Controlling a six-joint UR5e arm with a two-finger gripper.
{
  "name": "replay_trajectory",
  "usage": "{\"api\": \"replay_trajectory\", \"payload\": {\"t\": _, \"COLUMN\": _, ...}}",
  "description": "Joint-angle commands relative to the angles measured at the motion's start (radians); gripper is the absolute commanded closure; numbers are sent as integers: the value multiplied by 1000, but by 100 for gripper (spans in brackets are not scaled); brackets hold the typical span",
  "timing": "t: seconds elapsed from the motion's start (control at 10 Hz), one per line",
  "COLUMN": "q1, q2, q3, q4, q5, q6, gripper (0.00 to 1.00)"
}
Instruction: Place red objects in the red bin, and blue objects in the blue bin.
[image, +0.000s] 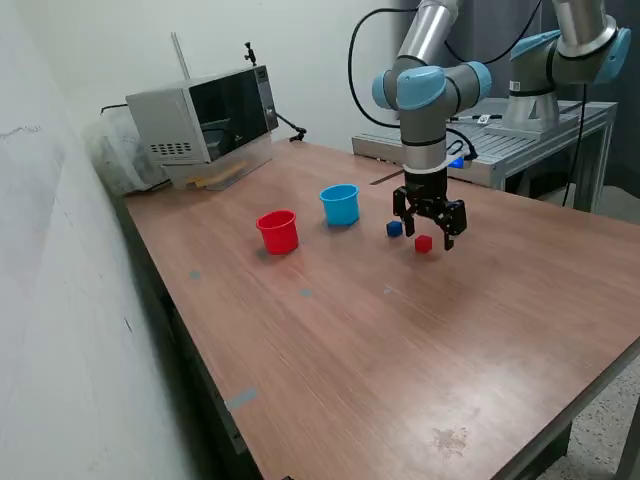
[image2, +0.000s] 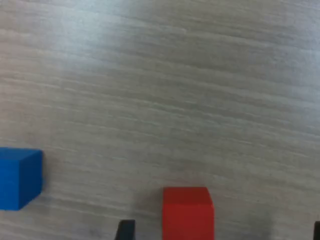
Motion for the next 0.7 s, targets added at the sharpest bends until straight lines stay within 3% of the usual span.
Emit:
{"api": "replay_trajectory", "payload": {"t": 0.0, "q1": 0, "q2": 0, "q3": 1, "q4": 1, "q5": 0, "q6": -2, "gripper": 0}}
{"api": "replay_trajectory", "payload": {"t": 0.6, "q1": -14, "q2": 2, "q3": 1, "q4": -2, "q5": 0, "q6": -2, "gripper": 0}}
